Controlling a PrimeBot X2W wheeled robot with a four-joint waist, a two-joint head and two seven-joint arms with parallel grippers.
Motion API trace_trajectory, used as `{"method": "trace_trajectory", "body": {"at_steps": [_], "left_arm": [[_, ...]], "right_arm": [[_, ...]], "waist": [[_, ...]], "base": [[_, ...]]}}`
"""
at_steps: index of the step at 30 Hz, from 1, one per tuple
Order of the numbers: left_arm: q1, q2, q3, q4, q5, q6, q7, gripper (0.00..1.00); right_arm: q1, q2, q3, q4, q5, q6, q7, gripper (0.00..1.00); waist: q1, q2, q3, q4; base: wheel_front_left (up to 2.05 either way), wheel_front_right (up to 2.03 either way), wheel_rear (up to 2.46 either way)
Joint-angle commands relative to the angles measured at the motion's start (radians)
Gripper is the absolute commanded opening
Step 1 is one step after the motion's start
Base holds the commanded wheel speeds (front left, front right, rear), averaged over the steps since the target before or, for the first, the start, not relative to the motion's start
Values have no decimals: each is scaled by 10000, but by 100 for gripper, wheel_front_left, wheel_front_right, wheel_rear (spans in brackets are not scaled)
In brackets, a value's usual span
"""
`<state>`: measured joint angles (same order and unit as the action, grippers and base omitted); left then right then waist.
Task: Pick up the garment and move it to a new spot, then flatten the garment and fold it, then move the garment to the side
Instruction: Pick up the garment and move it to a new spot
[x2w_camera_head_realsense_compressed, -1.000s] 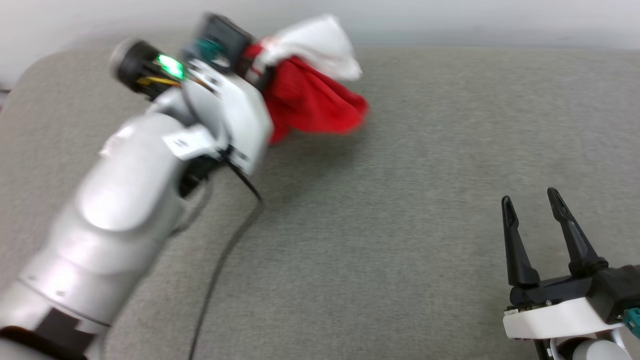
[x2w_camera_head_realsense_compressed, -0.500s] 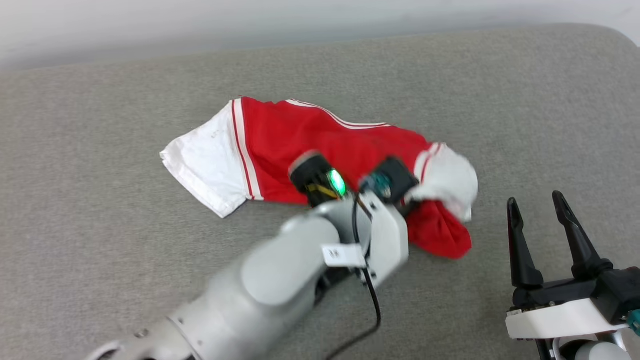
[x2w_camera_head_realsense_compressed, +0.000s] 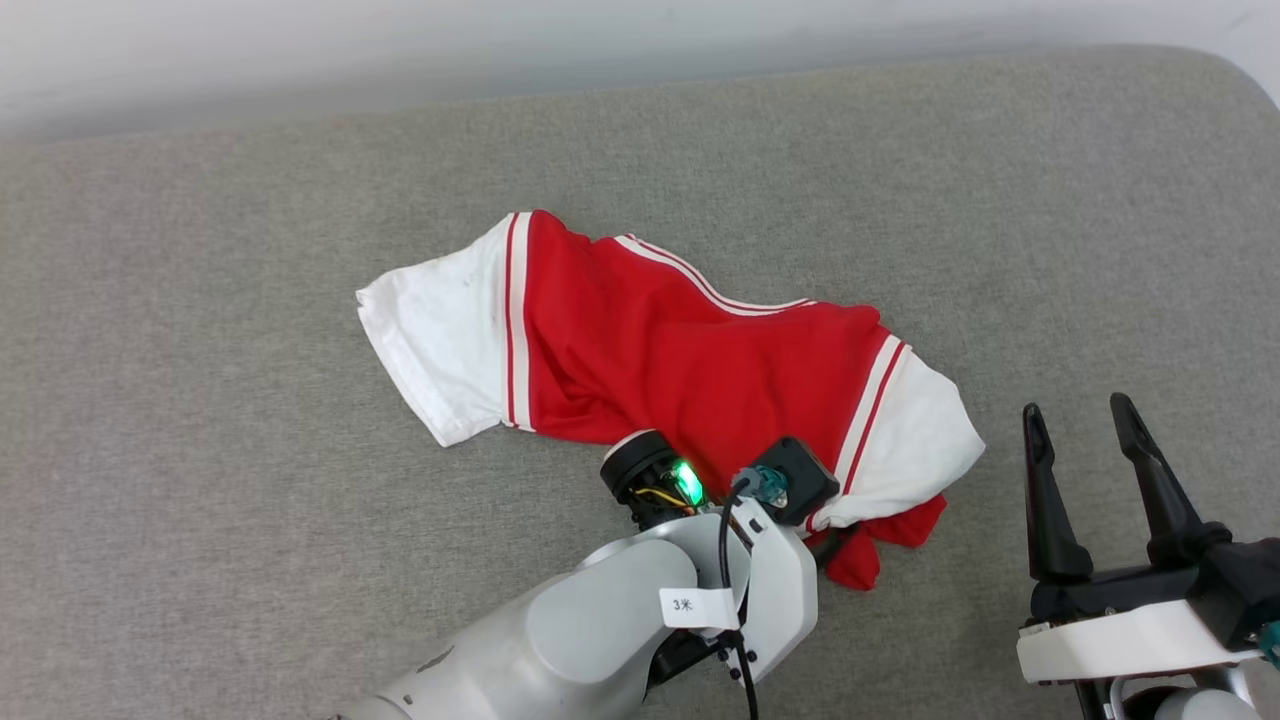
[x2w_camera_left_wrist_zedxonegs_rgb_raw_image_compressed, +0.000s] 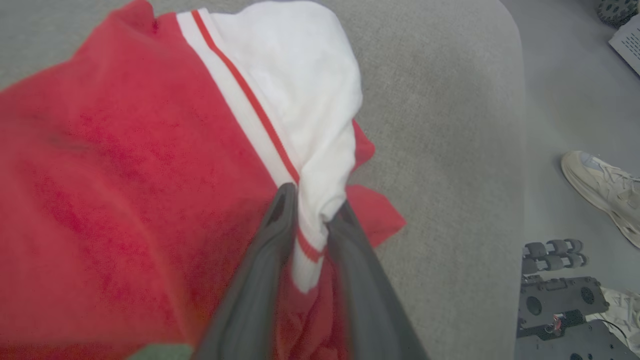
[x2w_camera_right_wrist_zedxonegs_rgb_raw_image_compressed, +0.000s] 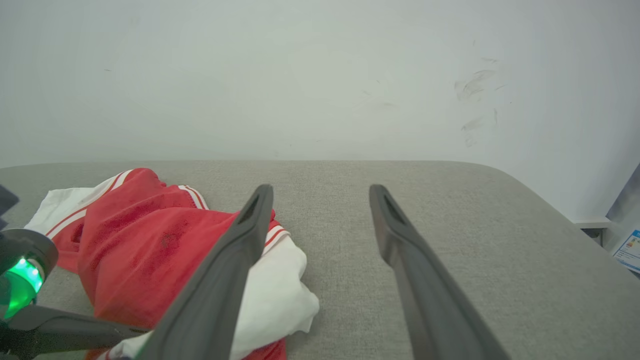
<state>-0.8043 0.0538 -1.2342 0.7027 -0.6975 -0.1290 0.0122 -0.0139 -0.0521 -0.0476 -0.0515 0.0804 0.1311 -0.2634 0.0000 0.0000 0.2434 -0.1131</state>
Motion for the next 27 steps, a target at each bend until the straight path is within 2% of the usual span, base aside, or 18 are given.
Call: {"method": "trace_trajectory", "body": {"at_steps": [1,6,11,18,20,21,27], "left_arm": [[-76,-22,58,65,-20,8,-303,100],[-62,-43,227,-230,-111,321,-1282,100],[180,-8,614,-699,-212,916,-2116,100],[917,1037,1895,-1691,-13,2385,-2740,100],[1219,1355,2438,-2130,144,2847,-2782,100],[1970,1876,3478,-2985,623,3499,-2787,100],[3626,2508,5665,-4381,1589,4243,-2774,100]], "right_arm": [[125,31,0,52,33,-7,-21,100],[301,30,-74,156,41,-7,-21,100],[603,29,-151,240,31,-7,-19,100],[961,31,-189,351,32,-7,-21,100],[1046,28,-195,362,30,-7,-21,100],[1163,31,-219,358,40,-7,-19,100],[1293,28,-202,367,61,-7,-20,100]], "waist": [[0,0,-174,112],[0,0,-647,343],[0,0,-1132,621],[0,0,-1664,968],[0,0,-1766,1048],[0,0,-1887,1175],[0,0,-2059,1369]], "base": [[0,0,0],[0,0,0],[0,0,0],[0,0,0],[0,0,0],[0,0,0],[0,0,0]]}}
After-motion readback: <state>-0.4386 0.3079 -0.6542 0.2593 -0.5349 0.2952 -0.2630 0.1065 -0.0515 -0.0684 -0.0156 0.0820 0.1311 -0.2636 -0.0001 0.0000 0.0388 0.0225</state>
